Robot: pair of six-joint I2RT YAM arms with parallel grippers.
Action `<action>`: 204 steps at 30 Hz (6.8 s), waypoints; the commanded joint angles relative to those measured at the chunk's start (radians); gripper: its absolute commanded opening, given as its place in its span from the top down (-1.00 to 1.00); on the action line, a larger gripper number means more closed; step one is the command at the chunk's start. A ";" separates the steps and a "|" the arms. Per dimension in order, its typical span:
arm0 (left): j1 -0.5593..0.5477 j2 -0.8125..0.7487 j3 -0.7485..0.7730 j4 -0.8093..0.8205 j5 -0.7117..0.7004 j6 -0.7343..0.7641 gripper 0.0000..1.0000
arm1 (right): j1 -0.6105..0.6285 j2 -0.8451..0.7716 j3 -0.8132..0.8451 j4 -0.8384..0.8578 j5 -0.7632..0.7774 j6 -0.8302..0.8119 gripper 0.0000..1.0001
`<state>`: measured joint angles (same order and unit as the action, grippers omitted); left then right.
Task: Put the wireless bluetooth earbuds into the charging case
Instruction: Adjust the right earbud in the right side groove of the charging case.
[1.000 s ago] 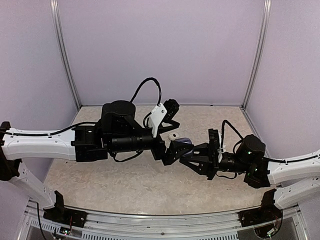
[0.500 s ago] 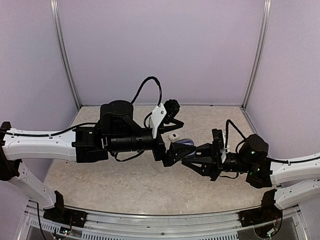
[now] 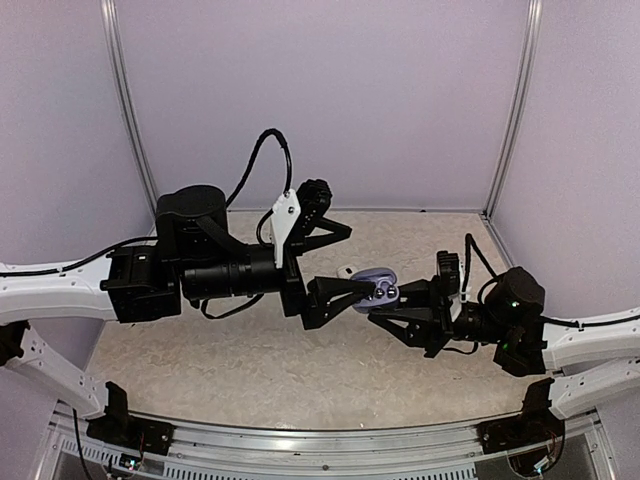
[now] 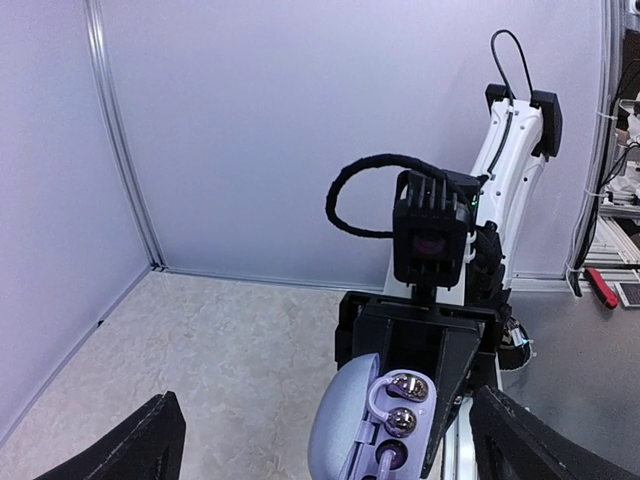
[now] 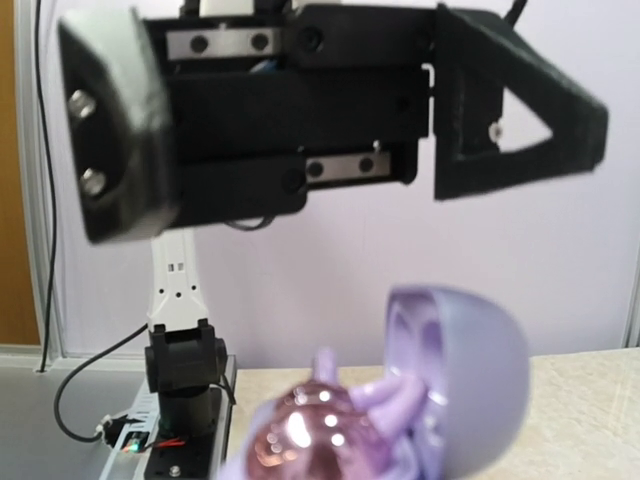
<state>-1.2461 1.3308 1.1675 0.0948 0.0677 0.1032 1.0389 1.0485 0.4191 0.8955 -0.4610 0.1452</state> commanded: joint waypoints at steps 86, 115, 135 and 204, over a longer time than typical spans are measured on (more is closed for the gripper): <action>0.028 0.185 0.033 -0.124 -0.027 -0.025 -0.98 | 0.013 -0.059 0.058 -0.093 -0.064 -0.029 1.00; -0.083 -0.017 -0.028 -0.059 -0.160 0.214 -0.98 | 0.013 0.001 0.058 -0.146 0.012 -0.025 1.00; -0.179 0.040 0.074 -0.257 -0.223 0.220 -0.89 | 0.013 0.029 0.182 -0.404 0.105 -0.053 1.00; -0.122 0.047 0.056 -0.185 -0.167 0.171 -0.70 | 0.030 -0.009 0.168 -0.350 0.087 -0.050 1.00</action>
<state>-1.3785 1.4029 1.2346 -0.1192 -0.1455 0.2916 1.0538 1.0454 0.5964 0.4988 -0.3447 0.0940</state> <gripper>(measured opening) 0.868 0.267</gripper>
